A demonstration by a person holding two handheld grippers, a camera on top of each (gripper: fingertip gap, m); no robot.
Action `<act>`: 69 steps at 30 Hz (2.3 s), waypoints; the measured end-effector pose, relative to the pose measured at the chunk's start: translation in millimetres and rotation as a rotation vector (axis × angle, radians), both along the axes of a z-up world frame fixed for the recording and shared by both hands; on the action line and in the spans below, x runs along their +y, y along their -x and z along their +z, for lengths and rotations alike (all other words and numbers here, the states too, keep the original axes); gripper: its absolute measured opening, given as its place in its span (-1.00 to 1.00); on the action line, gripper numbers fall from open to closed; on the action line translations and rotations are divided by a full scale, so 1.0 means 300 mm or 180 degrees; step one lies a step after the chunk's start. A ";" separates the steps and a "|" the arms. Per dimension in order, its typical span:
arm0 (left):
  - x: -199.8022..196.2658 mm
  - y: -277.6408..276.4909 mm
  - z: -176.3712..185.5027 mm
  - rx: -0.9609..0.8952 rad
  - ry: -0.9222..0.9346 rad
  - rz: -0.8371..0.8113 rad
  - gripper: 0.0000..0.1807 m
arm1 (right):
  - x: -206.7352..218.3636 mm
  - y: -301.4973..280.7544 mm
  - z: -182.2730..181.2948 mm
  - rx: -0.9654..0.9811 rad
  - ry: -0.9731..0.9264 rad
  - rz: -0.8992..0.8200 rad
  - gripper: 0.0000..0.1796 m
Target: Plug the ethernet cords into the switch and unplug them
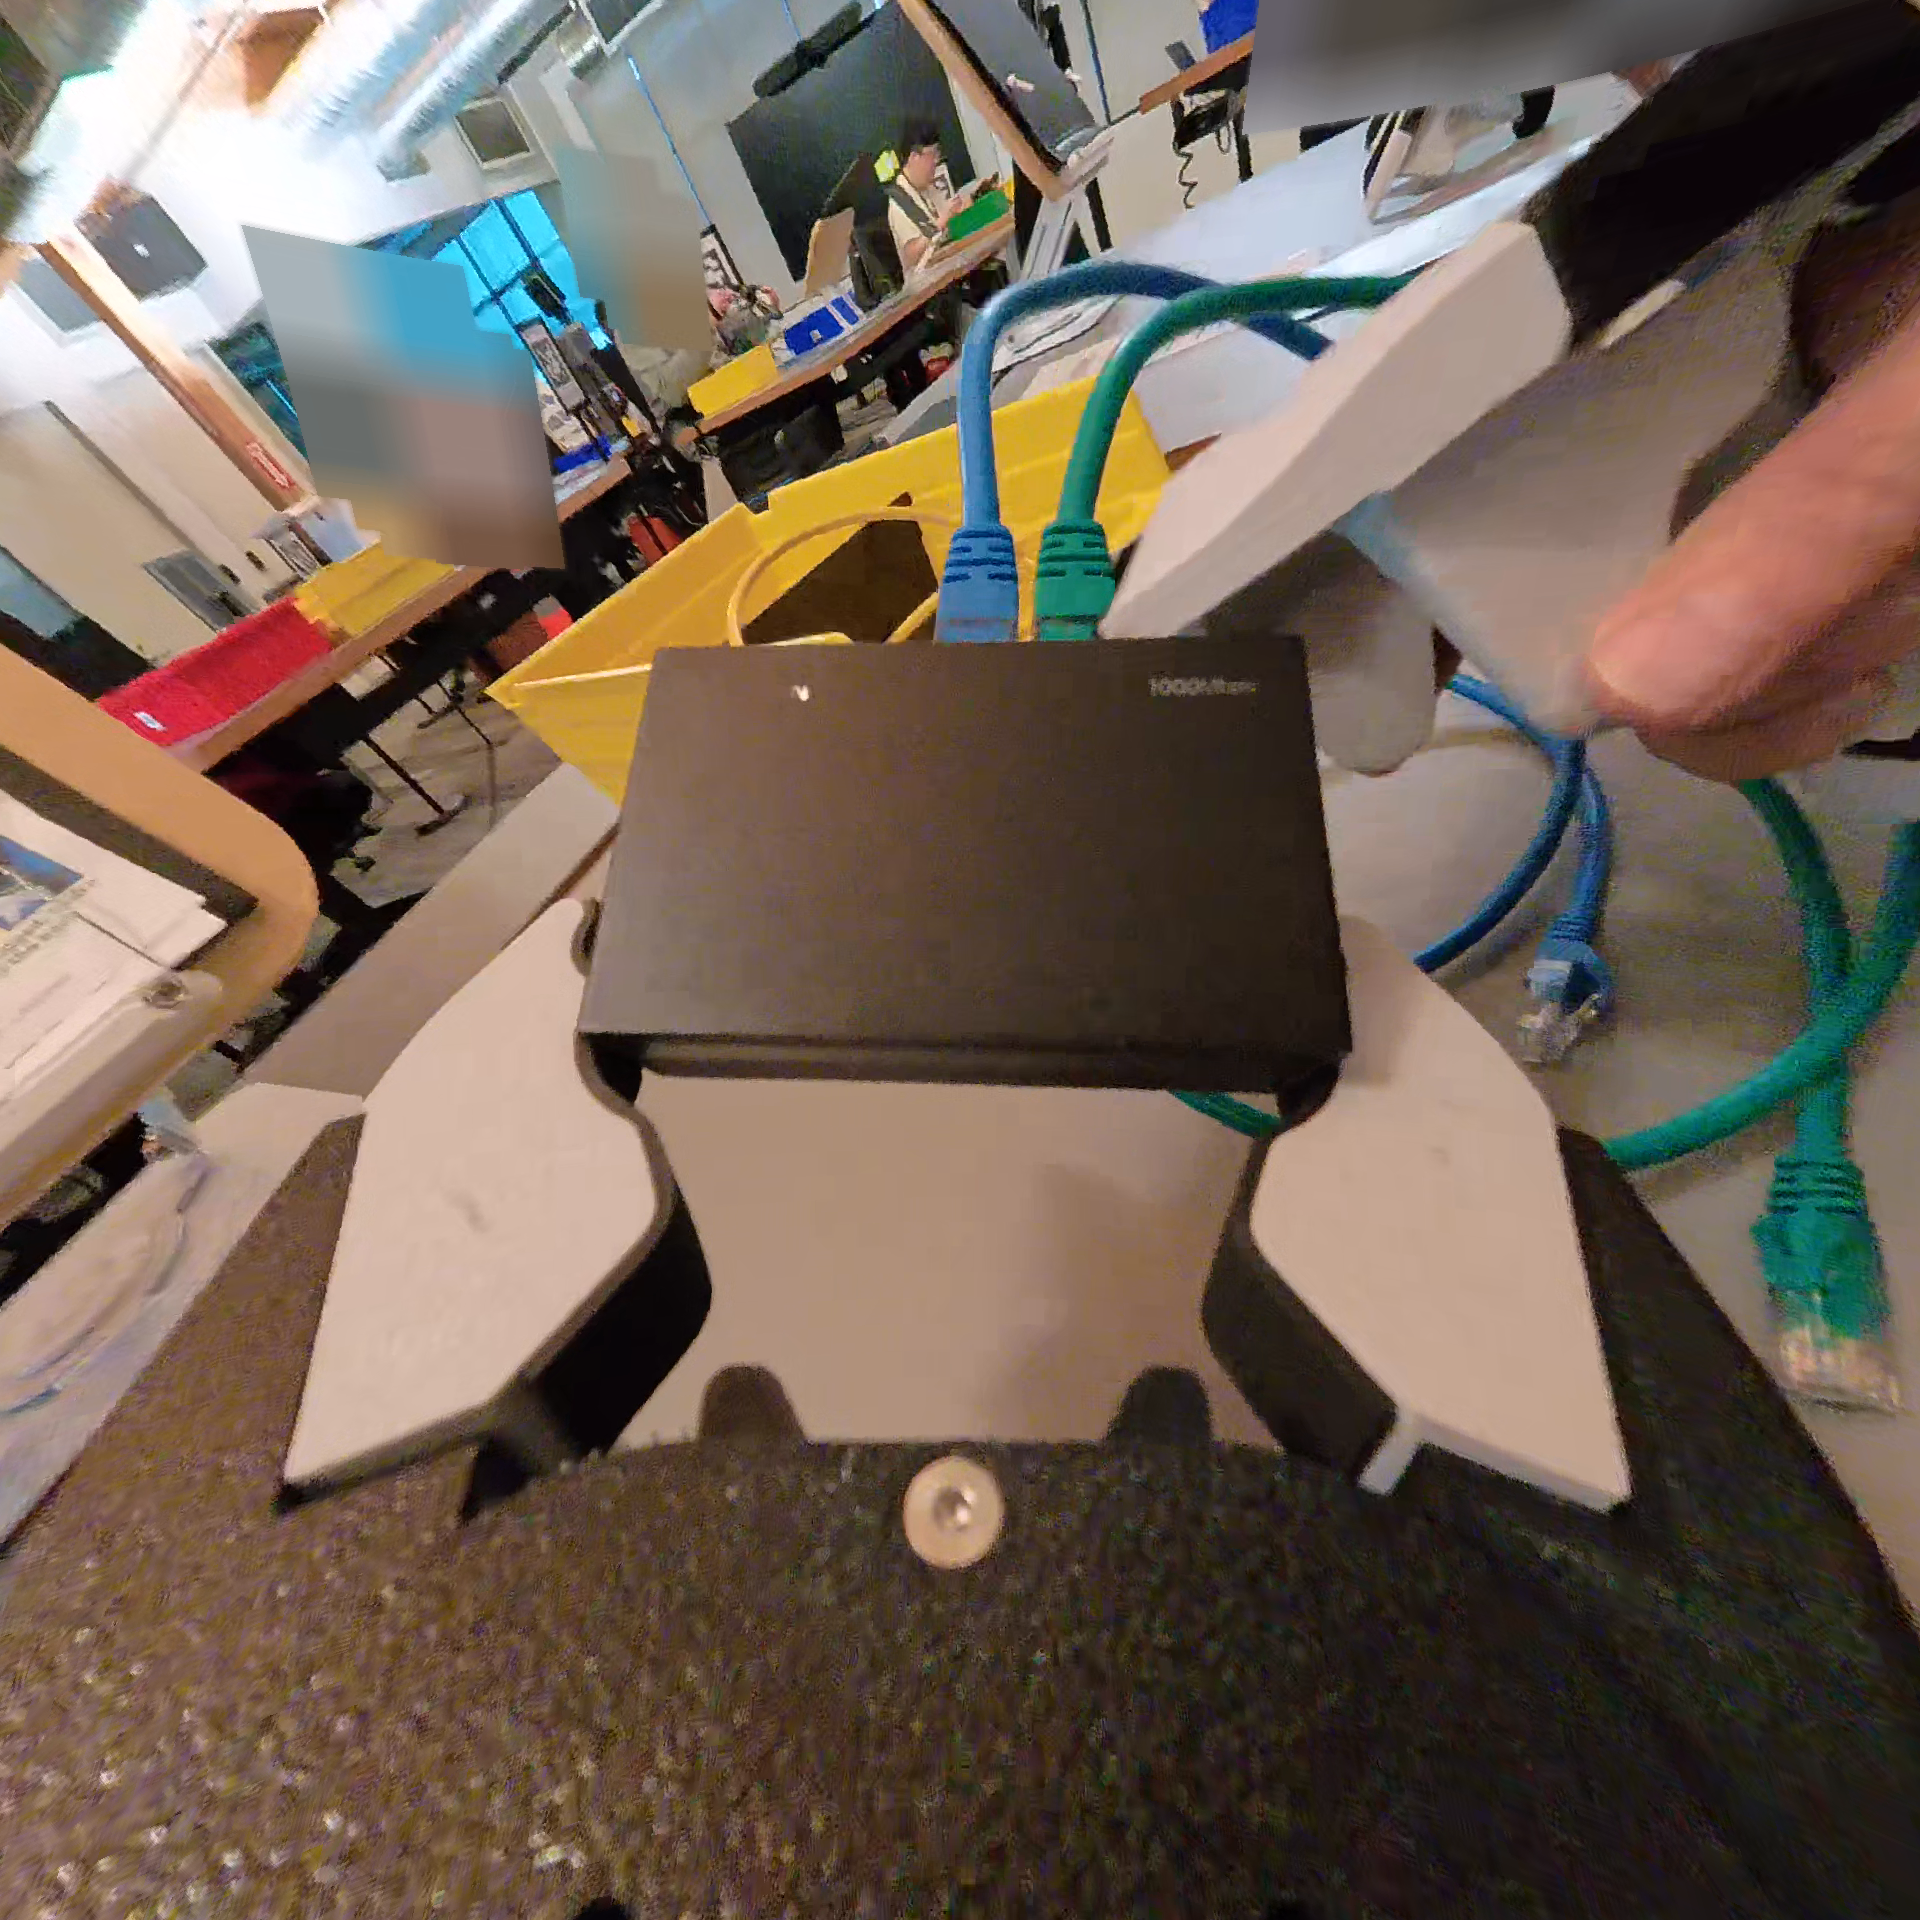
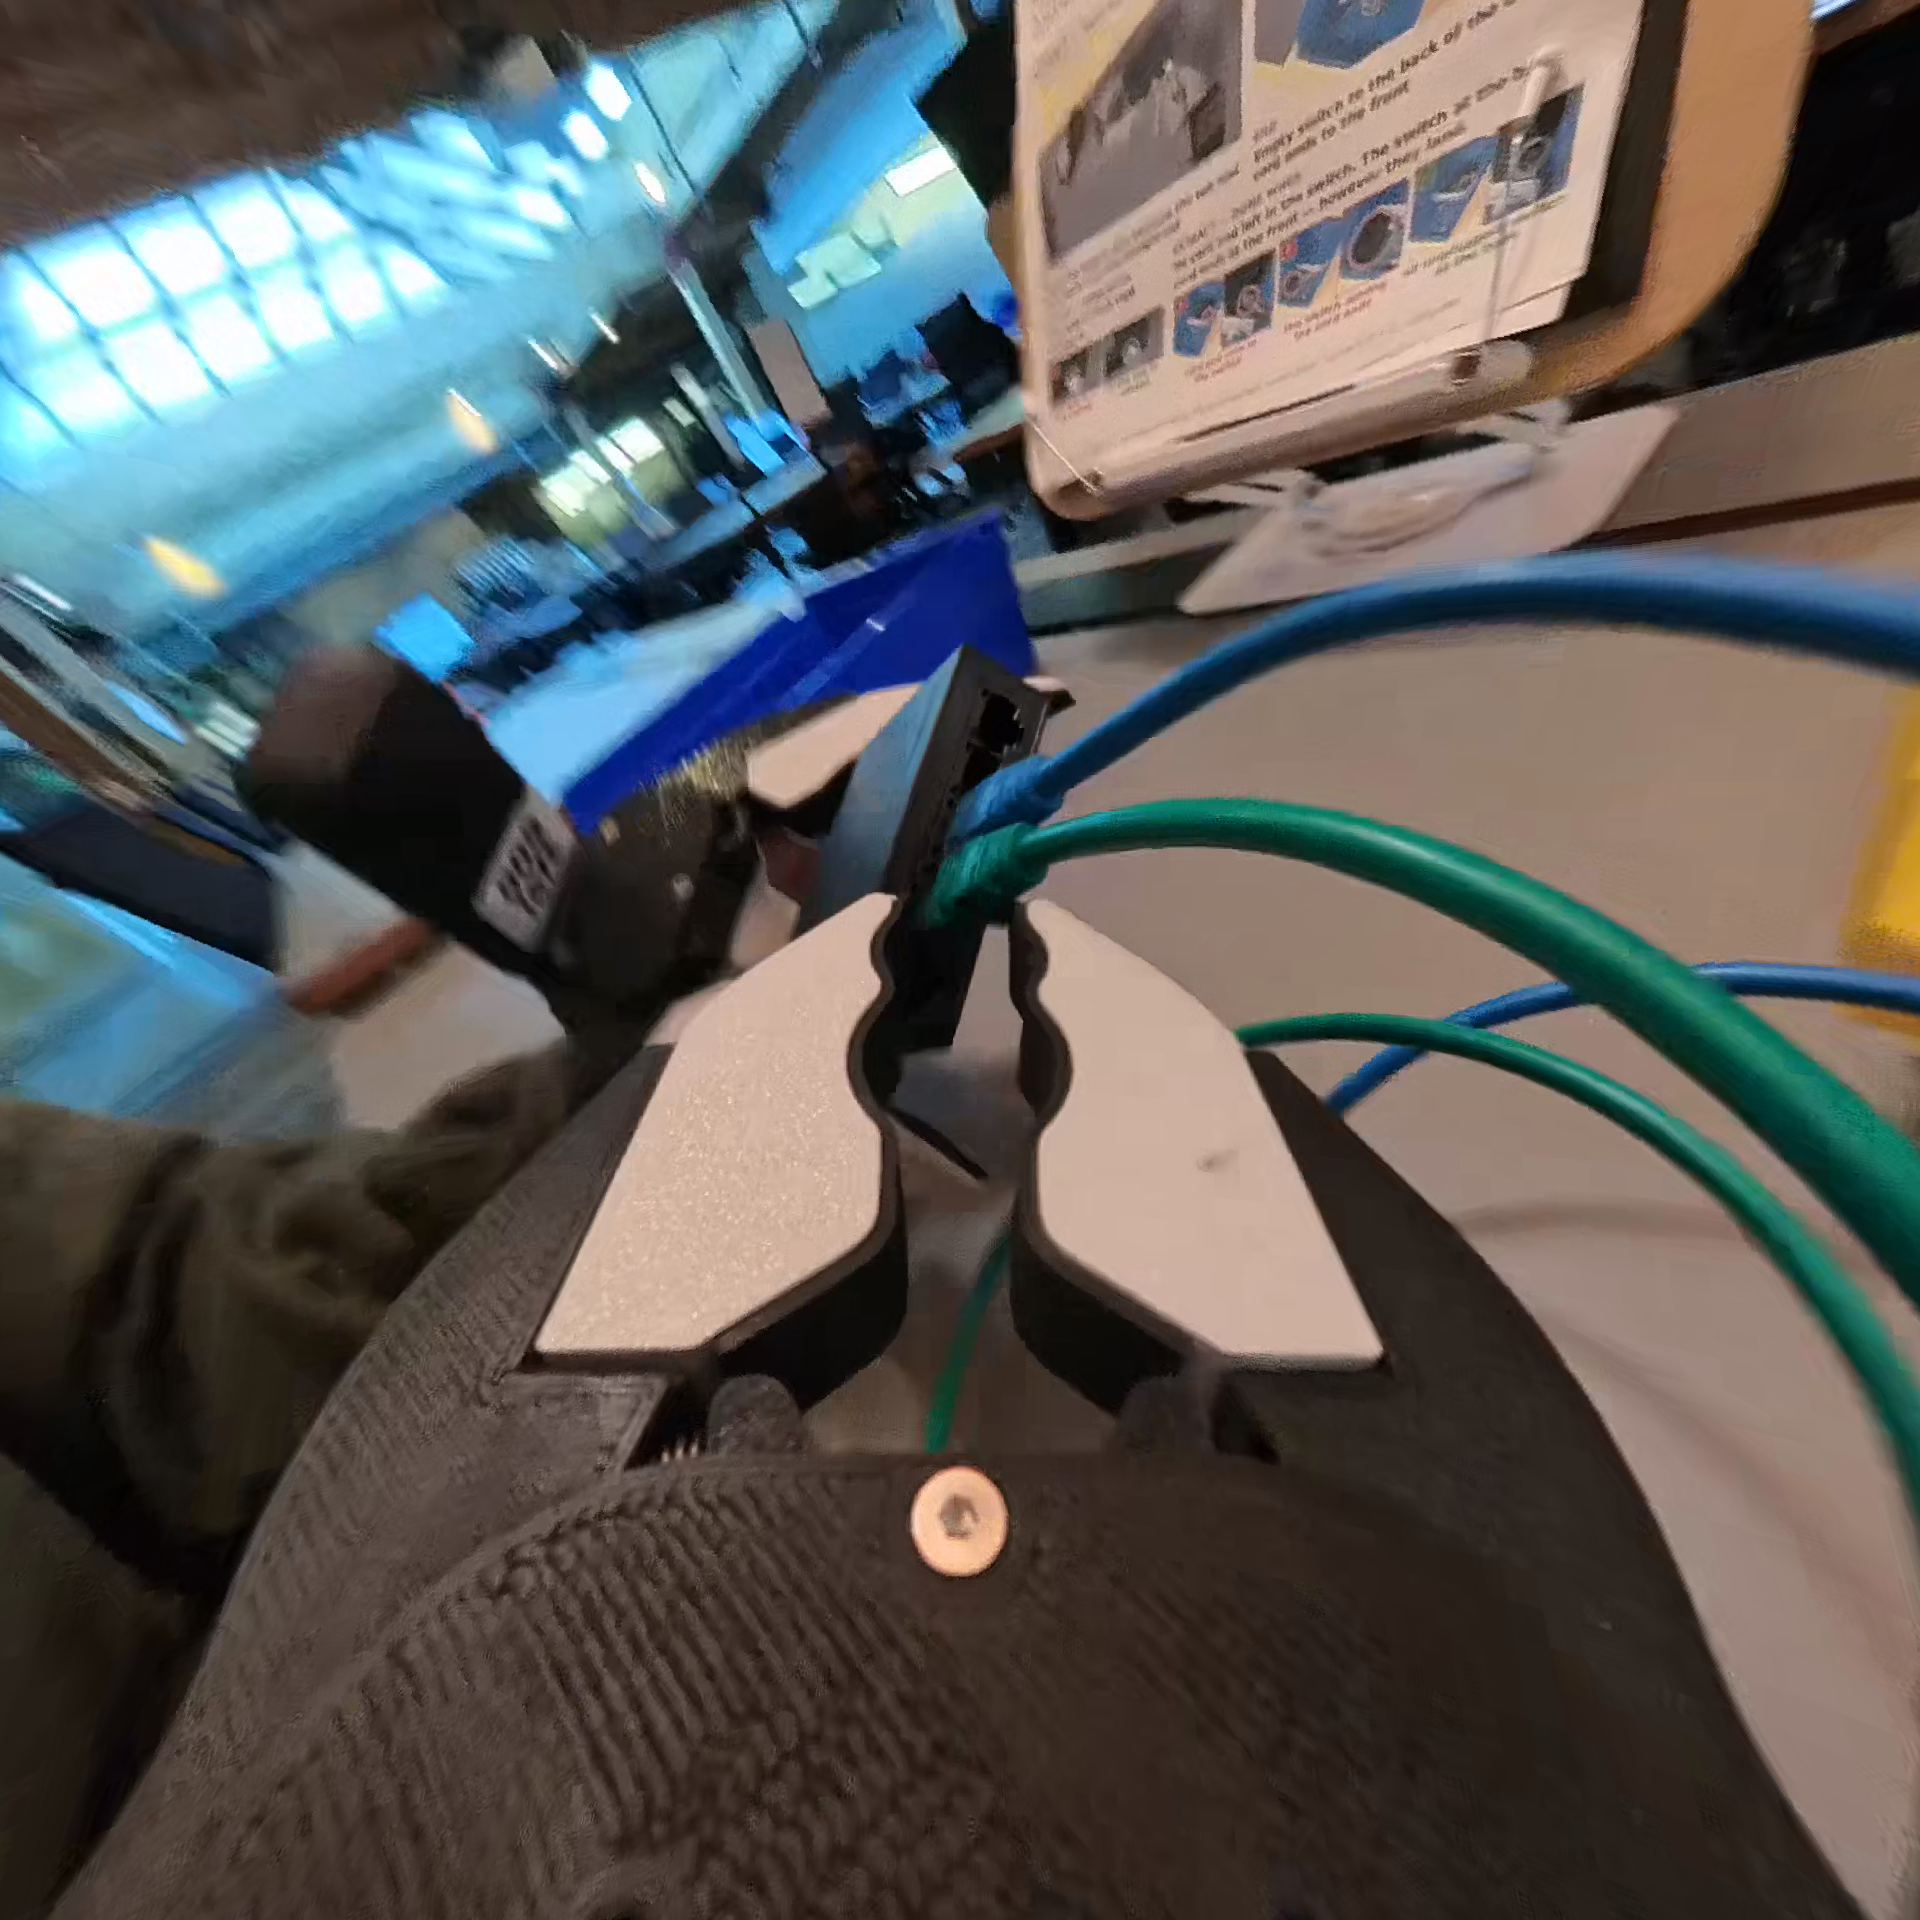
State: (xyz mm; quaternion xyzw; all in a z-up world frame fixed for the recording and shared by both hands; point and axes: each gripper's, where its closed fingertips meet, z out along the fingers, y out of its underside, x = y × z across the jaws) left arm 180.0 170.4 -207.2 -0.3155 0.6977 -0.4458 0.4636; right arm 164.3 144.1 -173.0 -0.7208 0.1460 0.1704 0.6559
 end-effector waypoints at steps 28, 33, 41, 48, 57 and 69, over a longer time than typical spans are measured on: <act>-0.080 0.093 0.017 0.1109 0.2098 -0.1496 0.34 | 0.024 0.028 -0.034 -0.5202 0.1416 0.0112 -0.81; -0.079 0.096 0.034 0.1109 0.2305 -0.1582 0.34 | 0.029 0.033 -0.018 -0.5284 0.1396 0.0106 -0.81; -0.078 0.089 0.023 0.1153 0.2357 -0.1548 0.34 | 0.029 0.038 -0.032 -0.5256 0.1455 0.0214 -0.82; -0.072 0.089 0.036 0.1124 0.2498 -0.1585 0.34 | 0.037 0.041 -0.019 -0.5296 0.1448 0.0187 -0.82; -0.072 0.092 0.041 0.1109 0.2543 -0.1619 0.34 | 0.036 0.047 -0.023 -0.5196 0.1471 0.0288 -0.84; -0.060 0.088 0.046 0.1165 0.2792 -0.1634 0.34 | 0.048 0.046 -0.024 -0.5299 0.1569 0.0247 -0.83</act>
